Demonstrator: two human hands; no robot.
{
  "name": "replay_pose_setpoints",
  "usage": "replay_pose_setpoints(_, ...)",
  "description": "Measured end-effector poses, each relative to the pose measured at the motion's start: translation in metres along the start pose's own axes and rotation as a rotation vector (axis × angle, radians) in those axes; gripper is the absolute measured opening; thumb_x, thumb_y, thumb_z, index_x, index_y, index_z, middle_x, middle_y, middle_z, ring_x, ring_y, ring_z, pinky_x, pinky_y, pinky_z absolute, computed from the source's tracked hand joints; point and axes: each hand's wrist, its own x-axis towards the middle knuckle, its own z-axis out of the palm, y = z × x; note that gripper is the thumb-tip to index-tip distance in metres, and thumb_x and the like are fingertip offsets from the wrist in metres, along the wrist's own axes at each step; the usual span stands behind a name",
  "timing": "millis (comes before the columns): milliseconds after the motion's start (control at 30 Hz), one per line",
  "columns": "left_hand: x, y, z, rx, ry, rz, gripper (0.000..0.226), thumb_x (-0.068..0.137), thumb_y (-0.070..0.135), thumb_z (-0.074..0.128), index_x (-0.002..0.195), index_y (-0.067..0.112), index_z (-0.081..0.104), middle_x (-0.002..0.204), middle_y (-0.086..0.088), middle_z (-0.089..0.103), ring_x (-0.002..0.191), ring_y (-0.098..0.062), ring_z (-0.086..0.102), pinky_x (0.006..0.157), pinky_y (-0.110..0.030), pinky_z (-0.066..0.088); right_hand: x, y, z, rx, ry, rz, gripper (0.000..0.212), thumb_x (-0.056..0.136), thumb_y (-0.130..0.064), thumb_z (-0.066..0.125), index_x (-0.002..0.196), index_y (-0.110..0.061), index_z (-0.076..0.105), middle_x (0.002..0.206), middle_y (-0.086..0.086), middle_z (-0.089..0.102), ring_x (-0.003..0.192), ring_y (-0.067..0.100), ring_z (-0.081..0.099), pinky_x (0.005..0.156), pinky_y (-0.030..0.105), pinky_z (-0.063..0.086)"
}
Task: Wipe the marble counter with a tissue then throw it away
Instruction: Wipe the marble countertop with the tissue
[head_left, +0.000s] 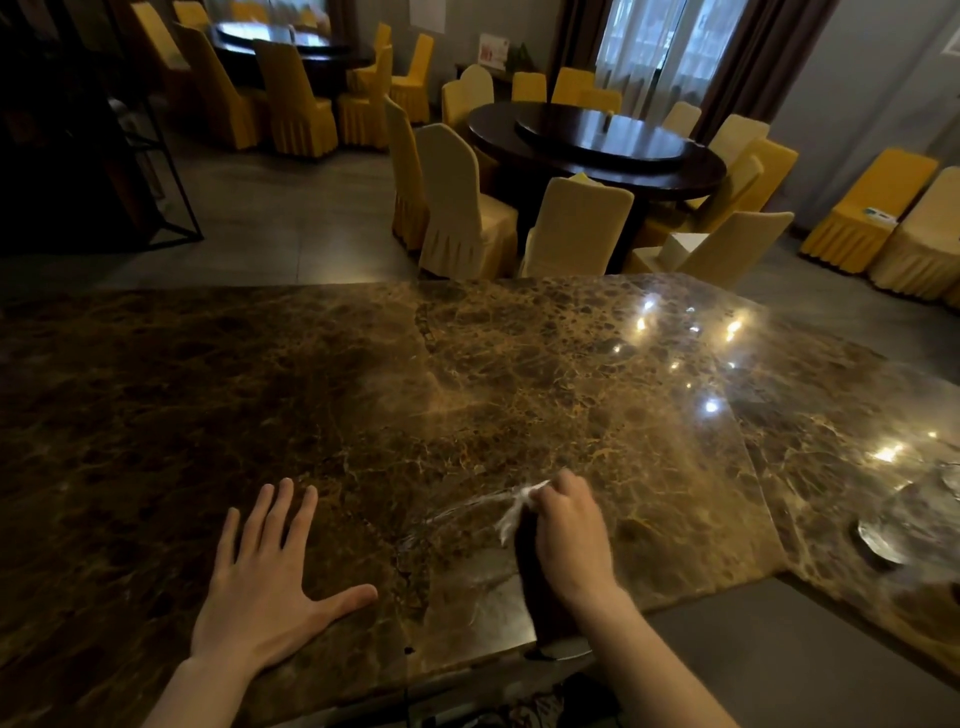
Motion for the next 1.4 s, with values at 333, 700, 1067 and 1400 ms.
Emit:
replay_pose_setpoints(333, -0.002, 0.002, -0.009, -0.018, -0.045, 0.0, 0.142, 0.051, 0.116, 0.009, 0.156, 0.029, -0.028, 0.168, 0.002, -0.033, 0.153, -0.018, -0.034, 0.13, -0.053, -0.013, 0.005, -0.003, -0.003, 0.008, -0.015, -0.015, 0.01, 0.094, -0.013, 0.066, 0.089, -0.013, 0.074, 0.088, 0.0, 0.063, 0.089, 0.02, 0.054, 0.074, 0.03, 0.046)
replay_pose_setpoints(700, -0.004, 0.004, -0.01, -0.013, -0.074, -0.009, 0.142, 0.048, 0.117, 0.007, 0.154, 0.029, -0.031, 0.167, 0.002, -0.035, 0.152, -0.017, -0.037, 0.13, -0.052, -0.014, -0.002, -0.018, 0.004, 0.144, -0.058, -0.095, 0.013, 0.094, -0.022, 0.064, 0.086, -0.021, 0.075, 0.088, -0.007, 0.065, 0.086, 0.008, 0.052, 0.074, 0.022, 0.04)
replay_pose_setpoints(1067, -0.003, 0.006, -0.014, -0.022, -0.071, -0.011, 0.142, 0.048, 0.117, 0.007, 0.154, 0.03, -0.031, 0.166, 0.002, -0.035, 0.152, -0.017, -0.036, 0.13, -0.052, -0.015, -0.011, -0.069, 0.036, 0.174, -0.086, -0.166, 0.015, 0.092, -0.014, 0.067, 0.102, -0.023, 0.073, 0.098, -0.006, 0.062, 0.094, 0.011, 0.051, 0.078, 0.023, 0.044)
replay_pose_setpoints(1400, -0.001, 0.003, -0.006, -0.03, -0.041, -0.005, 0.14, 0.05, 0.117, 0.012, 0.154, 0.032, -0.03, 0.165, 0.004, -0.037, 0.151, -0.015, -0.038, 0.129, -0.052, -0.016, 0.021, -0.006, 0.005, -0.007, 0.044, 0.113, 0.014, 0.094, -0.008, 0.063, 0.096, -0.013, 0.076, 0.091, 0.003, 0.065, 0.091, 0.022, 0.054, 0.074, 0.029, 0.043)
